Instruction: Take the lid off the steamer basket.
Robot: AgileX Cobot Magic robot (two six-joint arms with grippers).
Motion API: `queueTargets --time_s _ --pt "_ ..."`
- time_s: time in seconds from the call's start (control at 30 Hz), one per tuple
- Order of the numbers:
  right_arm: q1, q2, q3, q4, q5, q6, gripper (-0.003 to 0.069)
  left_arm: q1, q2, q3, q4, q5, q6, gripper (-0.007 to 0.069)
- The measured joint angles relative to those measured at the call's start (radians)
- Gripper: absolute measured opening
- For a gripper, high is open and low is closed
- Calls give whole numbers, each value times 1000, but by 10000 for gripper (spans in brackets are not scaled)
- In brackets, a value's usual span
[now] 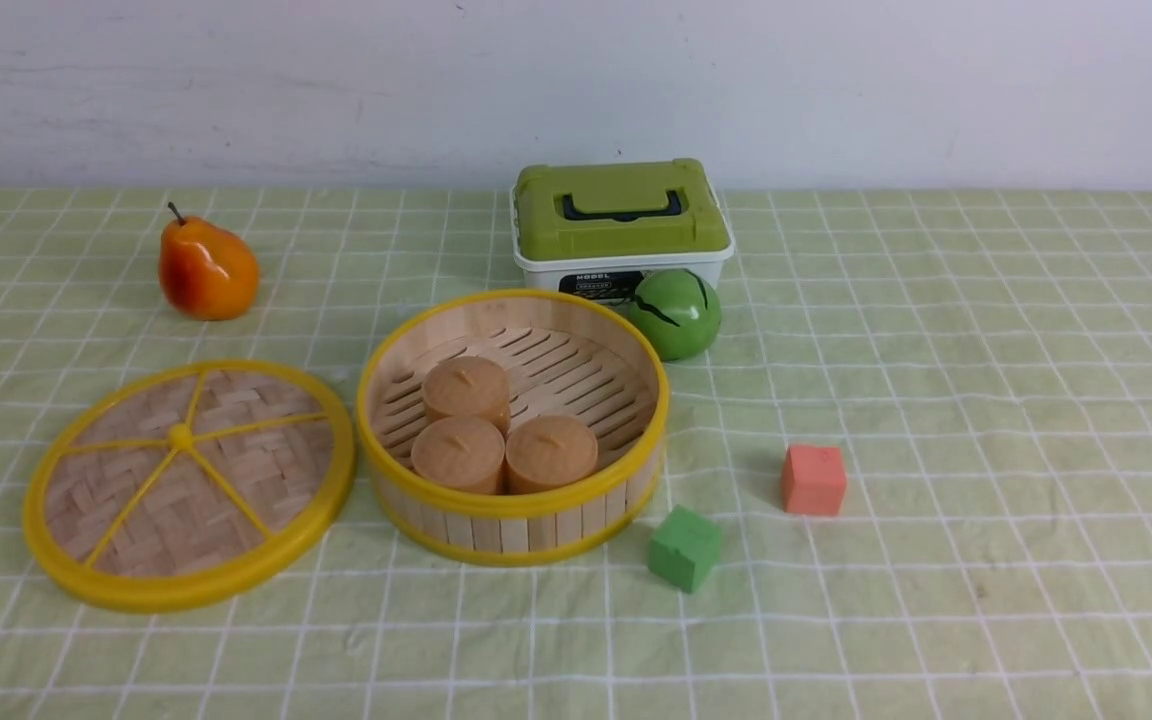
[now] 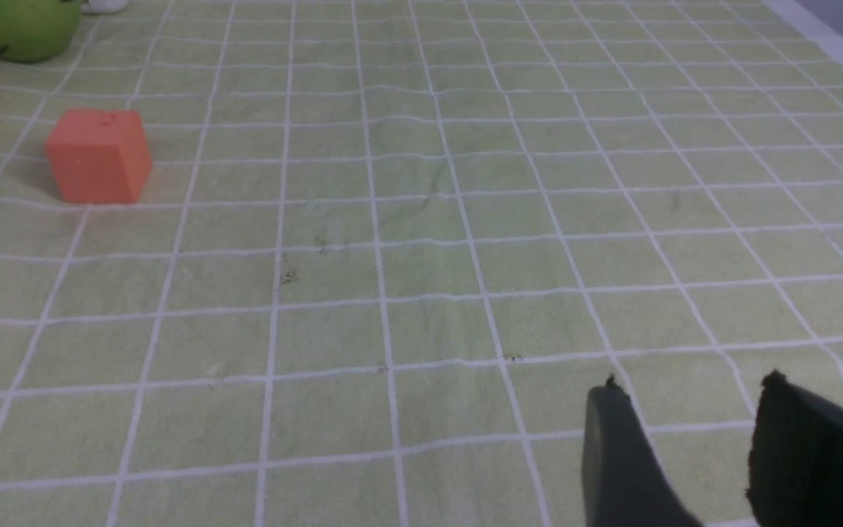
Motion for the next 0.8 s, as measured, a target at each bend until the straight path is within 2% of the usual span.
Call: queueTargets --time_s 0.17,0.3,0.5,0.8 --pt "0 0 0 0 0 0 241 -22 0 66 58 -7 -188 -13" --pt "0 0 0 0 0 0 241 -22 0 69 74 4 -254 -13" --pt "0 0 0 0 0 0 241 -22 0 70 75 15 -265 -13" --pt "0 0 0 0 0 0 241 -22 0 70 75 16 -196 -13"
